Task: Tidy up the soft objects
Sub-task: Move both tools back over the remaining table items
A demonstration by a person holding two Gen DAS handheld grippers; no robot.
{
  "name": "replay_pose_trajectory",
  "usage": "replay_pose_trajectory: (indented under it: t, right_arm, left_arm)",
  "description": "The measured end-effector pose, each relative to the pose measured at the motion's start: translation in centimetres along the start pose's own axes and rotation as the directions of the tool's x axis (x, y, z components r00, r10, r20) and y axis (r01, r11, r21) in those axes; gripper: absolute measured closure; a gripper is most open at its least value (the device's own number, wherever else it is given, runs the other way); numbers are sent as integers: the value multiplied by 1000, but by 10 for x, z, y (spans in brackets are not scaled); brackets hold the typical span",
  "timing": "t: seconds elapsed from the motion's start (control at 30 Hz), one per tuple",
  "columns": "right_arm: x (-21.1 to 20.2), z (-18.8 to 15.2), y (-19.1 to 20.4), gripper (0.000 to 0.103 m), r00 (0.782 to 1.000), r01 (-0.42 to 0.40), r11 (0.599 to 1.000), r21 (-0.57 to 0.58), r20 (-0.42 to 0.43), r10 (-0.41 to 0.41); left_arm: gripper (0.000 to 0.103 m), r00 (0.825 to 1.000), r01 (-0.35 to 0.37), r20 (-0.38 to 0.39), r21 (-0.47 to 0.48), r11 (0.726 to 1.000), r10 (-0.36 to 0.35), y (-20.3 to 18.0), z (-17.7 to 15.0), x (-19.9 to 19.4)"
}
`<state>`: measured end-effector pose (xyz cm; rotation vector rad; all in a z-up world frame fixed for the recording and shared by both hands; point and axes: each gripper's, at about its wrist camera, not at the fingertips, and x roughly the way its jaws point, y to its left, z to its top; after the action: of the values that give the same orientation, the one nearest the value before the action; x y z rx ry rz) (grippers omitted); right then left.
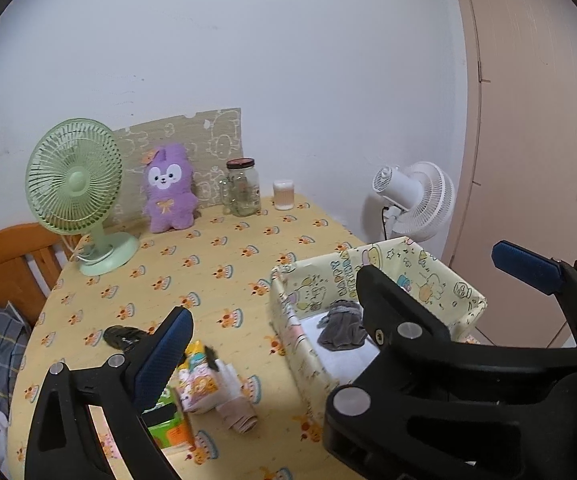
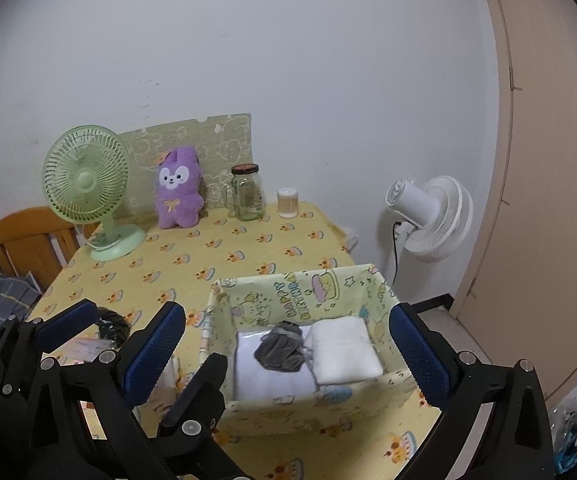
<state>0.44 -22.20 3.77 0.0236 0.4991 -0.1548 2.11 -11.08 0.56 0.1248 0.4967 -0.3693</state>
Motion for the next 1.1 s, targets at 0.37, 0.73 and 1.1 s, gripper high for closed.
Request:
replay_pose_trajectory:
  t: [0.37,0.73,1.1]
  right_arm:
    - [-14,-10,28,0,998,-54,998,-25,15,55]
    - [-18,-26,53,0,994,-101,994,-37,41,102]
    - [2,-50,79,1,989,-148,986,-72,-7,148]
  left_arm:
    - [2,999,-43,26,-31,999,44,23,-15,-21]
    - [4,994,-99,43,-57,993,102,45,-35,-32]
    - [5,985,-170,4,-99,980,171,68,-63,-23]
